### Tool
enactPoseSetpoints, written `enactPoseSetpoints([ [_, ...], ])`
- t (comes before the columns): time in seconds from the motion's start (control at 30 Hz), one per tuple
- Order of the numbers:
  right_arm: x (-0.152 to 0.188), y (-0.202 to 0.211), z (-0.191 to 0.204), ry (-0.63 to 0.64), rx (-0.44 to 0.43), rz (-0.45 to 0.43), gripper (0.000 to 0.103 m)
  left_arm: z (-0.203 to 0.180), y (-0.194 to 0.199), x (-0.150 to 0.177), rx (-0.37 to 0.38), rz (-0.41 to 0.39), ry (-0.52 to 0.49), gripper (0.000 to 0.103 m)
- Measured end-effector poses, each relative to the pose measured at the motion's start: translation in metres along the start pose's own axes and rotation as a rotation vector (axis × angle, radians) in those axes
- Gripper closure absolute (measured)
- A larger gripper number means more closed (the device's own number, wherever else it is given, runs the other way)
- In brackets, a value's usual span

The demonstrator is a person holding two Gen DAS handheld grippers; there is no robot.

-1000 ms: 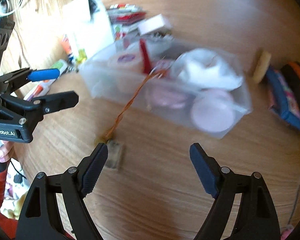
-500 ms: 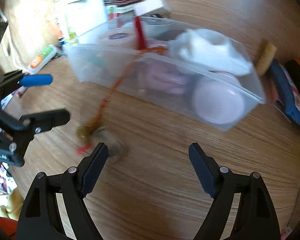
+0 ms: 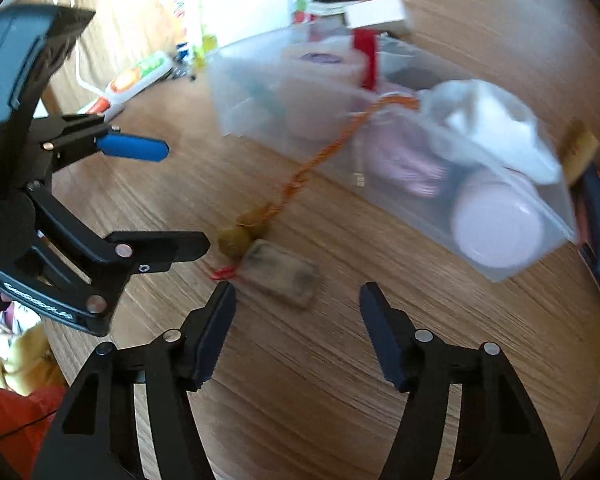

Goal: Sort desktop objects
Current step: 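Grasp the yellow gourd charm with the left gripper while the right reaches the worn block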

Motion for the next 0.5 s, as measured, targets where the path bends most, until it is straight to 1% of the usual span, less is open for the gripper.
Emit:
enactPoseSetpoints([
  [0.03, -0.003, -0.001, 0.002, 0.000, -0.011, -0.005, 0.048, 0.002, 0.002, 0.001, 0.004, -0.005, 0.010, 0.008],
  [0.07, -0.006, -0.001, 0.003, 0.002, -0.025, -0.001, 0.057, 0.003, 0.003, 0.000, 0.014, -0.008, 0.014, 0.008],
  [0.1, -0.008, -0.002, 0.002, 0.001, -0.028, -0.003, 0.061, 0.003, 0.003, 0.000, 0.027, -0.009, 0.012, 0.008],
  [0.17, -0.010, -0.002, 0.002, -0.001, -0.026, -0.002, 0.061, 0.001, 0.004, -0.003, 0.049, -0.007, 0.007, 0.008],
  [0.23, -0.011, -0.002, 0.001, -0.008, -0.027, -0.004, 0.062, -0.003, 0.002, -0.005, 0.053, -0.004, -0.009, 0.008],
  [0.4, 0.003, 0.007, -0.015, -0.067, -0.015, -0.011, 0.062, -0.018, -0.007, -0.010, 0.072, 0.010, -0.053, 0.009],
  [0.43, 0.005, 0.010, -0.020, -0.082, -0.014, -0.014, 0.062, -0.021, -0.008, -0.011, 0.071, 0.010, -0.060, 0.011],
  [0.5, 0.009, 0.013, -0.027, -0.107, -0.011, -0.022, 0.062, -0.028, -0.010, -0.012, 0.072, 0.016, -0.085, 0.029],
])
Point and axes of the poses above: each gripper's, at about its wrist camera, not at the fingertips, and y roughly against the way its jaws point, z to its left, x to its underside, the point moved 4 cm from there along -y, roughly the way its jaws point, and after that the axes turned 12 degrees about z, right-handed, at the moved point
